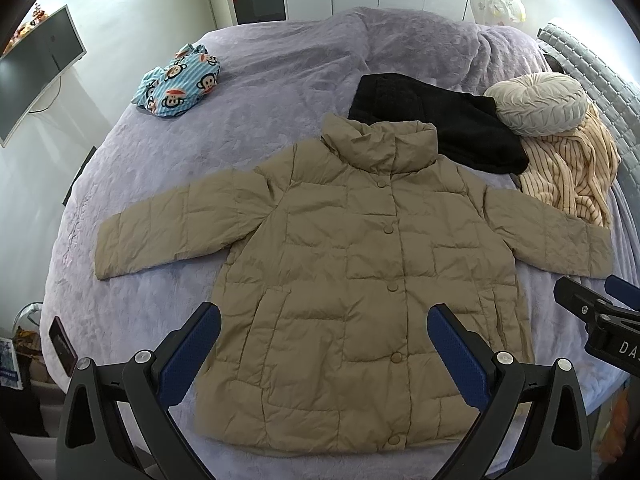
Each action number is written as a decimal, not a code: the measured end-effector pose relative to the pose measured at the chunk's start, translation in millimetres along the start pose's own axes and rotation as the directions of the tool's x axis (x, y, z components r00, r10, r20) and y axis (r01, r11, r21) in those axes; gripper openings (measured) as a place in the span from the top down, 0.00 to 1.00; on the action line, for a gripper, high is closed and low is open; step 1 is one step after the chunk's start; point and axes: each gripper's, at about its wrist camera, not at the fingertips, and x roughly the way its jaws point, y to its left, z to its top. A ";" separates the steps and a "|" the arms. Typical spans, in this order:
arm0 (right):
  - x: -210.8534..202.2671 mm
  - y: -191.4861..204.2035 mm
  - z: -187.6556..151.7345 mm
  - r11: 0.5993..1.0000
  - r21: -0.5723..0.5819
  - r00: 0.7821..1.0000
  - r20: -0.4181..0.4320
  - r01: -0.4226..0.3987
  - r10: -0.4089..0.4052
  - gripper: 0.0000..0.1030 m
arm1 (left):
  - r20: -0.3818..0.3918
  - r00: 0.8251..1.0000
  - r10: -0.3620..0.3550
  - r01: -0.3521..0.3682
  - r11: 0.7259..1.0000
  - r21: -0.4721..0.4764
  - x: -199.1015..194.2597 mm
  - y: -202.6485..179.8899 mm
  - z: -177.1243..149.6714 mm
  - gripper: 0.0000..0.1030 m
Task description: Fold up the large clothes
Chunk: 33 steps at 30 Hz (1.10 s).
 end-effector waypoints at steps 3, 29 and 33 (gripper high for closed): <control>-0.2 -0.4 0.9 1.000 -0.001 1.000 -0.006 -0.003 0.003 0.00 | -0.007 1.000 0.000 0.000 1.000 -0.003 0.7 0.7 0.3 0.00; 2.0 2.8 0.2 1.000 0.002 1.000 -0.026 -0.016 0.016 0.00 | -0.019 1.000 -0.002 0.002 1.000 -0.001 0.4 2.3 0.4 0.00; 2.1 1.7 -0.2 1.000 0.000 1.000 -0.024 -0.016 0.016 0.00 | -0.017 1.000 -0.002 0.002 1.000 -0.001 0.7 1.8 0.5 0.00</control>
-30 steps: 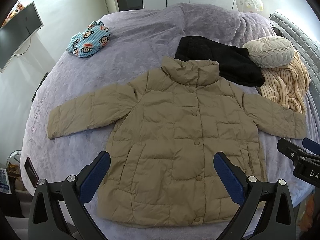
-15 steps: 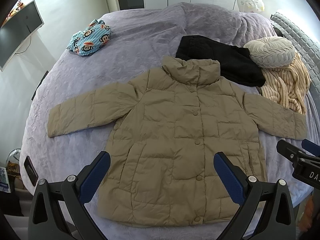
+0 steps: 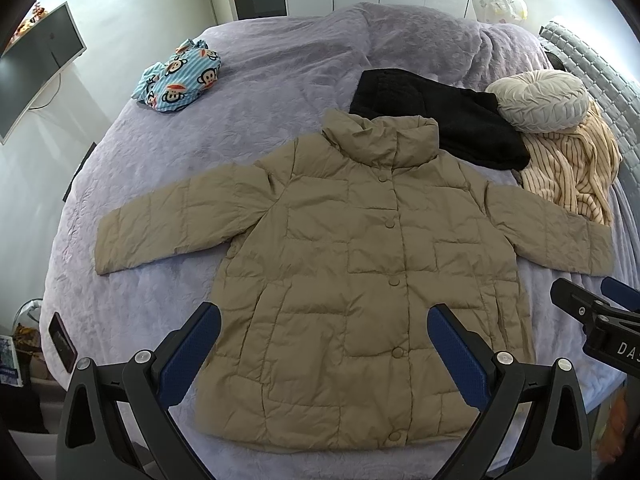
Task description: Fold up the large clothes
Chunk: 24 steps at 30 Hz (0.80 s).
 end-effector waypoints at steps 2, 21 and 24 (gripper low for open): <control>0.3 0.5 1.2 1.000 -0.005 1.000 -0.001 0.005 -0.005 0.00 | 0.001 1.000 0.001 -0.001 1.000 0.002 -0.2 -0.1 -0.1 0.00; 2.9 -10.5 1.4 0.999 0.039 0.999 -0.020 -0.034 0.034 0.00 | 0.011 1.000 -0.008 0.009 1.000 -0.028 -4.4 9.6 -3.4 0.00; 2.8 -9.6 -1.1 0.998 0.045 0.999 -0.023 -0.032 0.033 0.00 | 0.017 1.000 -0.020 0.021 0.999 -0.030 -6.3 12.1 -5.5 0.00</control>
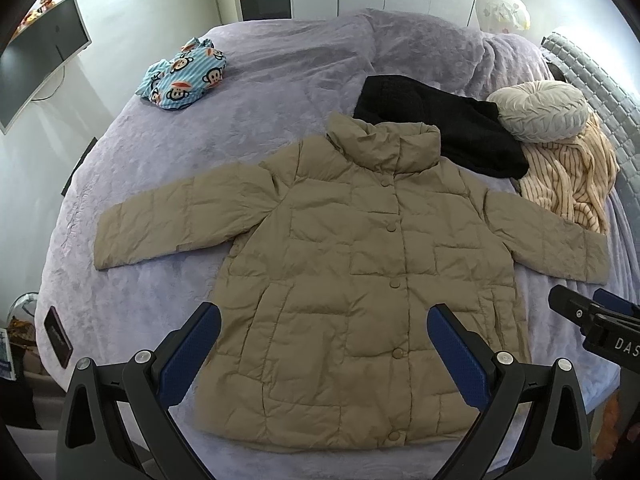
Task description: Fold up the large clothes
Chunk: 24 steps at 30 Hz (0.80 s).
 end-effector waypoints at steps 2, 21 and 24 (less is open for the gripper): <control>-0.5 0.3 -1.2 1.000 0.006 1.000 0.001 0.003 -0.003 0.00 | 0.003 1.000 -0.006 0.006 1.000 -0.004 -1.4 2.1 -1.2 0.00; 20.3 30.5 -23.7 0.997 -0.022 0.997 -0.034 -0.073 0.072 0.00 | -0.034 0.994 -0.108 0.105 0.992 -0.067 31.1 48.8 -13.2 0.00; 38.4 46.5 -27.7 0.995 -0.031 0.992 -0.088 -0.099 0.096 0.00 | -0.051 0.989 -0.140 0.133 0.982 -0.131 55.7 75.8 -18.3 0.00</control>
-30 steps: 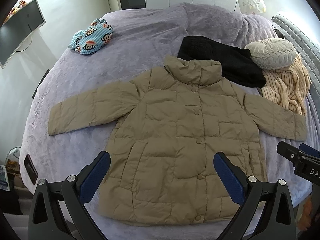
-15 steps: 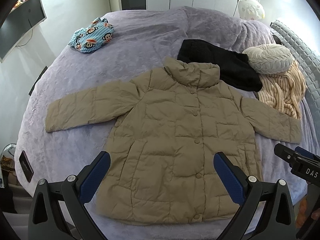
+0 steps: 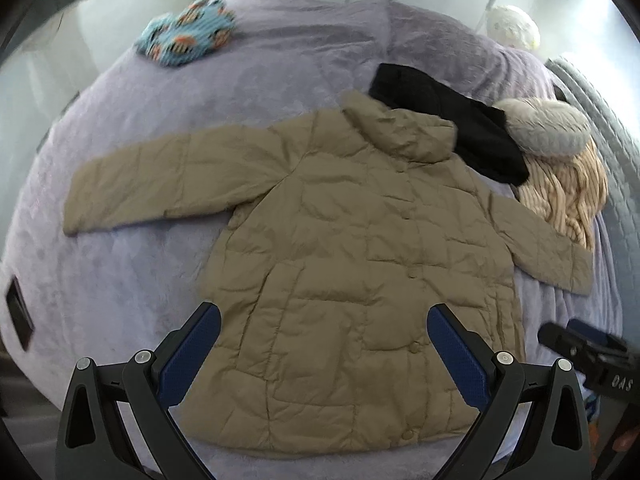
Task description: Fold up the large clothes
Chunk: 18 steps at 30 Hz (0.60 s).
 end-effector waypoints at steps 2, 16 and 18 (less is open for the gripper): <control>18.1 11.0 -0.2 1.000 0.009 0.999 -0.043 -0.016 0.017 0.00 | -0.001 1.000 -0.019 0.019 0.998 -0.066 17.7 30.2 -0.5 0.00; 134.7 97.7 -5.8 0.983 -0.133 0.985 -0.135 -0.127 0.109 0.00 | 0.168 0.982 -0.093 0.166 0.848 -0.504 152.9 252.9 28.8 0.00; 147.1 102.5 -3.9 0.981 -0.129 0.981 -0.146 -0.147 0.128 0.00 | 0.196 0.974 -0.116 0.210 0.795 -0.569 173.1 281.2 36.1 0.00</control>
